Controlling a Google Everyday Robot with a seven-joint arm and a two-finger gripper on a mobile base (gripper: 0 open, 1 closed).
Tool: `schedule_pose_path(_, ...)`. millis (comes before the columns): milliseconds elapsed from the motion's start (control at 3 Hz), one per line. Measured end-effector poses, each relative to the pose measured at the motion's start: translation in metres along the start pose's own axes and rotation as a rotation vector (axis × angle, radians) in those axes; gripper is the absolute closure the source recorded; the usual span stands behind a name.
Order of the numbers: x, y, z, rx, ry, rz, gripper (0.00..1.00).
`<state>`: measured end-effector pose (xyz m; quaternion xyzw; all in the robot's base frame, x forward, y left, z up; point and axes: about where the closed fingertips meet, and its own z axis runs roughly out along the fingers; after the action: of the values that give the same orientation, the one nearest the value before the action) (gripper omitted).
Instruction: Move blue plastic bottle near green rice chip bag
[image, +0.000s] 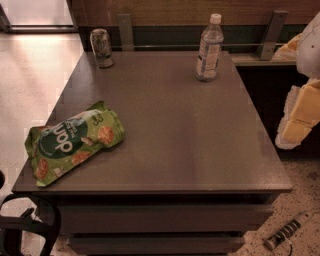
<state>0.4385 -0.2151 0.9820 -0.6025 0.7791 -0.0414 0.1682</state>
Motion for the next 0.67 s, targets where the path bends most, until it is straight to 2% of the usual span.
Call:
schedule_pose_path(333, 0.000, 0.000, 0.000, 0.000, 0.000, 0.000, 0.00)
schedule_pose_path(667, 0.006, -0.018, -0.002, 0.038, -0.029, 0.020, 0.00)
